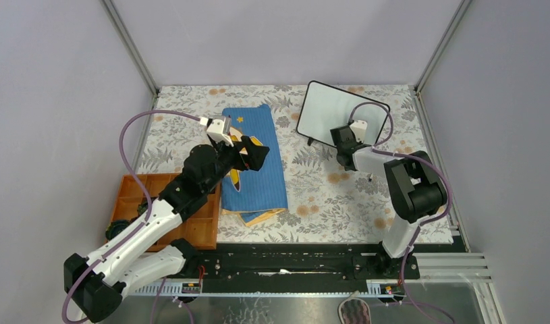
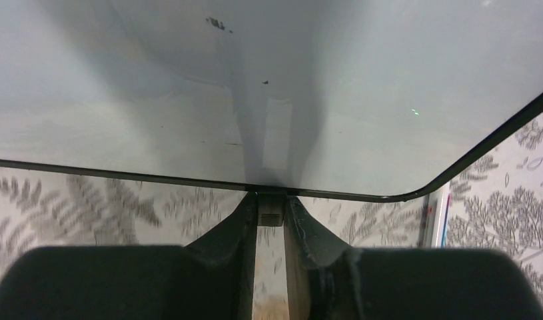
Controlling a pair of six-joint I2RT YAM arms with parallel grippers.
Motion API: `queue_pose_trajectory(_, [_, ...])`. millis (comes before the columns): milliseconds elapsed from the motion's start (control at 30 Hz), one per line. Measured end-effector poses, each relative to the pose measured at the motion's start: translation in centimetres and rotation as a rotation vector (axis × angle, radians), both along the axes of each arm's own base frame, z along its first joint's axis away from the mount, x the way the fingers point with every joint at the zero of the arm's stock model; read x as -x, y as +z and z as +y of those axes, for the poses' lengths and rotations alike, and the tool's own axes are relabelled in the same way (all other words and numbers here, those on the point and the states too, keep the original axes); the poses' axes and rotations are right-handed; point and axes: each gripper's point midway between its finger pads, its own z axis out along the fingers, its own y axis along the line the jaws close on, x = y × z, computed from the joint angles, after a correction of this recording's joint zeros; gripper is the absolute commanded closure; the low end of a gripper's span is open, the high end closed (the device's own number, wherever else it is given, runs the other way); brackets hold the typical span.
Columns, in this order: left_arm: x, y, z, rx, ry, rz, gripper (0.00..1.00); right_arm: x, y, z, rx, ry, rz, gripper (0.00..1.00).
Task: Write a sentence on the whiteboard
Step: Move the whiteboard stand to the center of the board.
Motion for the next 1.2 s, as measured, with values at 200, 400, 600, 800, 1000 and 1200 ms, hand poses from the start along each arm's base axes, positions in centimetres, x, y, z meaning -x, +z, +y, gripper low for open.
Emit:
queue_pose_trajectory(200, [0.1, -0.5, -0.5, -0.002, -0.019, 0.018, 0.01, 3.9, 0.0, 1.9, -0.016, 0.092, 0.040, 1.00])
queue_pose_trajectory(400, [0.3, -0.8, -1.0, -0.004, -0.041, 0.026, 0.01, 7.4, 0.0, 3.5, -0.042, 0.197, 0.081, 1.00])
queue_pose_trajectory(600, [0.5, -0.9, -1.2, -0.006, -0.048, 0.028, 0.01, 9.6, 0.0, 4.1, -0.072, 0.261, 0.116, 1.00])
queue_pose_trajectory(800, [0.3, -1.4, -1.4, -0.016, -0.050, 0.040, 0.01, 9.7, 0.0, 4.3, -0.066, 0.283, 0.136, 1.00])
queue_pose_trajectory(1000, [0.4, -1.6, -1.7, -0.020, -0.057, 0.044, 0.01, 9.0, 0.0, 4.5, -0.037, 0.311, 0.152, 1.00])
queue_pose_trajectory(1200, [0.3, -2.2, -1.9, -0.031, -0.058, 0.058, 0.01, 8.8, 0.1, 4.4, -0.015, 0.335, 0.158, 1.00])
